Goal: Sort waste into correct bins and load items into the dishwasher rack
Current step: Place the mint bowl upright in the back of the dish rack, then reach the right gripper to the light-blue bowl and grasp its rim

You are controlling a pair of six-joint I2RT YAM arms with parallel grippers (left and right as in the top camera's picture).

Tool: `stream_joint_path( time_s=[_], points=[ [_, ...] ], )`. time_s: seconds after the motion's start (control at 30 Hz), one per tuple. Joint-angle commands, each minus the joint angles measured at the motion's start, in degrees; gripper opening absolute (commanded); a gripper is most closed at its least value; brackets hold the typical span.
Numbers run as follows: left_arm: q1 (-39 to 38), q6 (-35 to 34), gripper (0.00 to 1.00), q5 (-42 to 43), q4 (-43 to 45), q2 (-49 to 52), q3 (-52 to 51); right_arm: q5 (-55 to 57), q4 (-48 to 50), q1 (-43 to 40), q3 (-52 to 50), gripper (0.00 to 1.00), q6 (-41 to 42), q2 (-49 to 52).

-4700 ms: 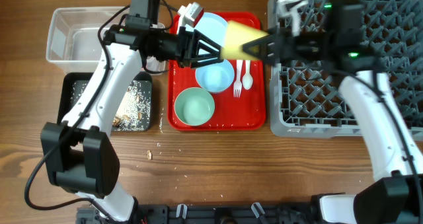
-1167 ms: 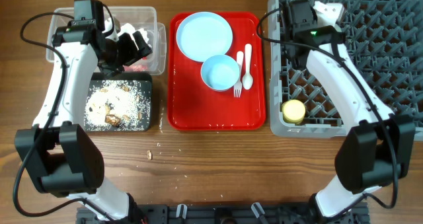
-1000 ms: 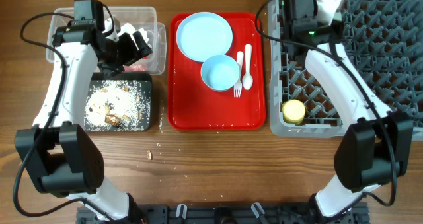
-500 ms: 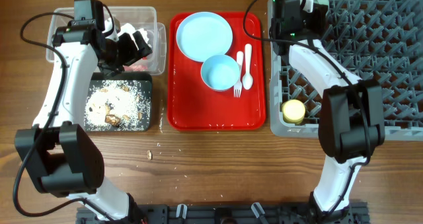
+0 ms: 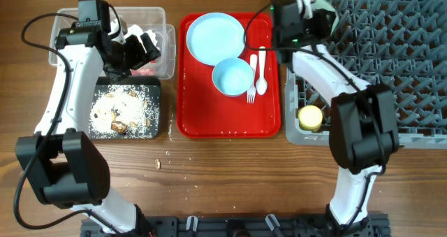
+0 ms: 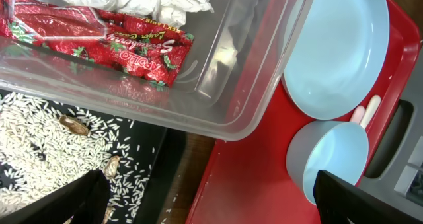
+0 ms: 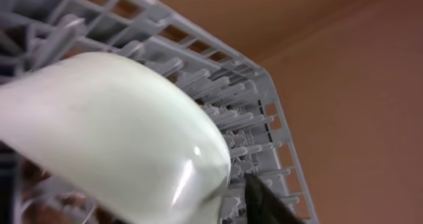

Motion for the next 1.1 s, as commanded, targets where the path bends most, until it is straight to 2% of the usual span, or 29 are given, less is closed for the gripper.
stream_joint_path(
  time_s=[0.0, 0.17, 0.33, 0.43, 0.53, 0.6, 0.7, 0.77, 0.83, 0.97, 1.03, 1.07],
  points=[
    [0.31, 0.09, 1.0, -0.33, 0.0, -0.22, 0.22, 1.42, -1.25, 1.33, 0.33, 0.5, -0.26, 1.14],
    [0.31, 0.09, 1.0, -0.33, 0.0, -0.2, 0.22, 1.05, -1.22, 3.21, 0.35, 0.74, -0.26, 1.14],
    [0.31, 0.09, 1.0, -0.33, 0.0, -0.2, 0.22, 0.0, -1.2, 6.12, 0.44, 0.85, -0.09, 0.96],
    [0.31, 0.09, 1.0, -0.33, 0.0, -0.2, 0.22, -3.15, -1.2, 7.06, 0.44, 0.88, 0.35, 0.37],
    [0.31, 0.09, 1.0, -0.33, 0.0, -0.2, 0.22, -7.43, -2.51, 7.34, 0.44, 0.88, 5.18, -0.87],
    [0.31, 0.09, 1.0, -0.33, 0.0, -0.2, 0.22, -16.48, -7.17, 8.22, 0.44, 0.89, 12.0, -3.1],
    [0.31, 0.09, 1.0, -0.33, 0.0, -0.22, 0.22, -36.92, -14.14, 8.33, 0.44, 0.88, 25.42, -7.48],
    [0.31, 0.09, 1.0, -0.33, 0.0, -0.2, 0.22, -52.57, -17.59, 8.2, 0.44, 0.86, 30.27, -9.62],
    [0.31, 0.09, 1.0, -0.33, 0.0, -0.22, 0.22, -61.72, -19.91, 8.15, 0.42, 0.86, 34.88, -9.84],
    [0.31, 0.09, 1.0, -0.33, 0.0, -0.2, 0.22, -66.23, -26.53, 8.15, 0.31, 0.83, 43.52, -7.78],
    [0.31, 0.09, 1.0, -0.33, 0.0, -0.22, 0.22, -66.4, -29.03, 8.15, 0.24, 0.72, 45.7, -6.27],
    [0.31, 0.09, 1.0, -0.33, 0.0, -0.2, 0.22, -66.4, -29.81, 8.15, 0.2, 0.7, 47.56, -5.25]
  ],
)
